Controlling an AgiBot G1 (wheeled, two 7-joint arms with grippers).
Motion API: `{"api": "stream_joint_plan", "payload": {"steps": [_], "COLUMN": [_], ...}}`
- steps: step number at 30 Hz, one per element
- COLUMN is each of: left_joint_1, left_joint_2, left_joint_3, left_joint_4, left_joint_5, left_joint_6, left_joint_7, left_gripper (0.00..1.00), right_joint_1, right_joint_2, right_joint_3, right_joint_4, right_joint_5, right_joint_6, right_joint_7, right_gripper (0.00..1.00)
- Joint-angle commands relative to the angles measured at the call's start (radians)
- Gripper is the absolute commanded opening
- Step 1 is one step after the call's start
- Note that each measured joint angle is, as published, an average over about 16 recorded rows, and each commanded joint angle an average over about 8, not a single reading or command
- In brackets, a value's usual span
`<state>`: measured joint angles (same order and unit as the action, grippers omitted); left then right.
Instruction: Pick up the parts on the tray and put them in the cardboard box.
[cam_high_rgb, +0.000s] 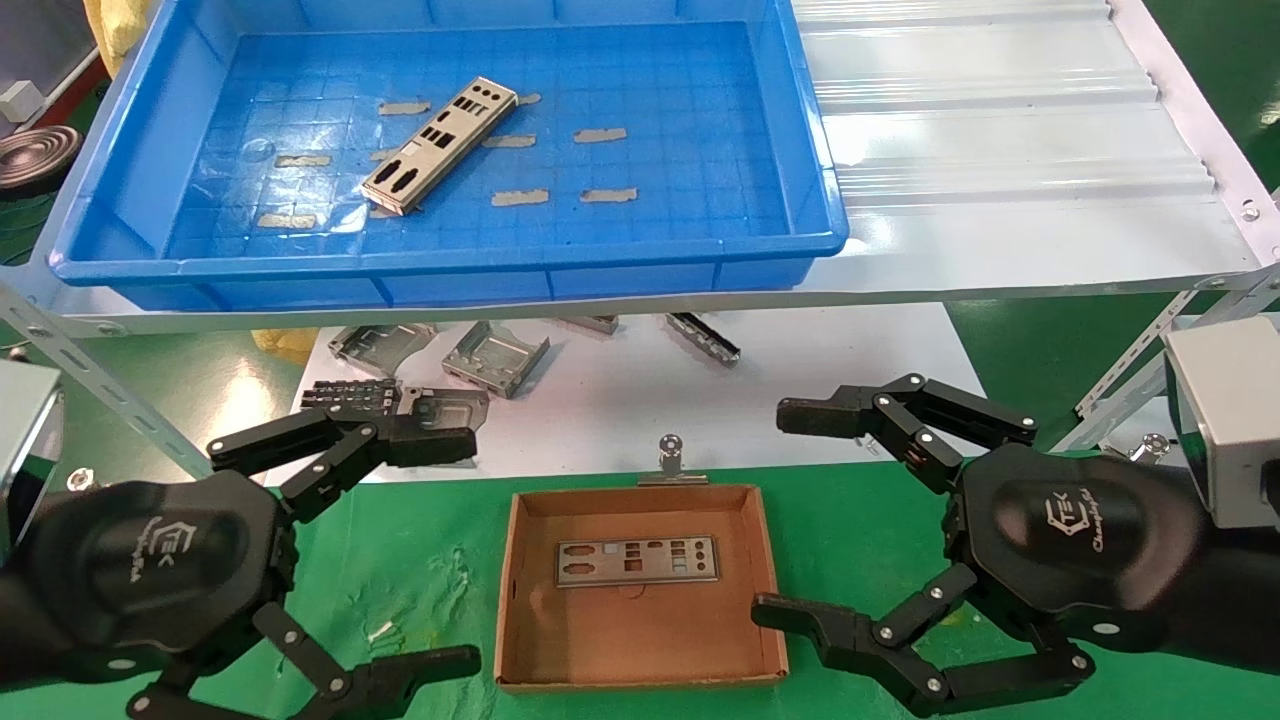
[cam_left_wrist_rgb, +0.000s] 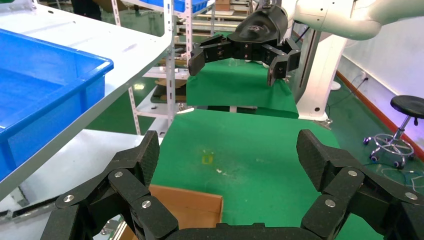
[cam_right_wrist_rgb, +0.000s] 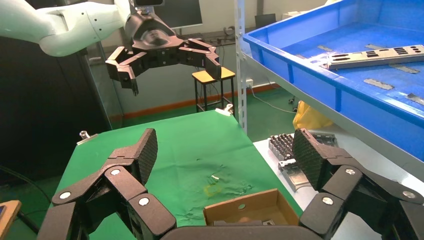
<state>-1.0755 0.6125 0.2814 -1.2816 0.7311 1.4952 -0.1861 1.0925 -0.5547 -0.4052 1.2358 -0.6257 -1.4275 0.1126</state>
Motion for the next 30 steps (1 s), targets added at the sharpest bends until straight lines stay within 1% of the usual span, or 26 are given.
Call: {"api": "stream_joint_plan", "payload": {"steps": [1, 30], "left_joint_1": [0.000, 0.000], "left_joint_2": [0.000, 0.000], "left_joint_3": [0.000, 0.000], "left_joint_4": [0.000, 0.000], "left_joint_5": [0.000, 0.000], "left_joint_6": [0.000, 0.000], "left_joint_7": [0.000, 0.000], "left_gripper": [1.00, 1.00], "right_joint_1": [0.000, 0.000], "right_joint_2": [0.000, 0.000], "right_joint_3": [0.000, 0.000], "right_joint_4": [0.000, 0.000], "right_joint_5": [0.000, 0.000], "right_joint_6": [0.000, 0.000], "right_joint_7": [0.000, 0.000], "right_gripper": [1.00, 1.00]}}
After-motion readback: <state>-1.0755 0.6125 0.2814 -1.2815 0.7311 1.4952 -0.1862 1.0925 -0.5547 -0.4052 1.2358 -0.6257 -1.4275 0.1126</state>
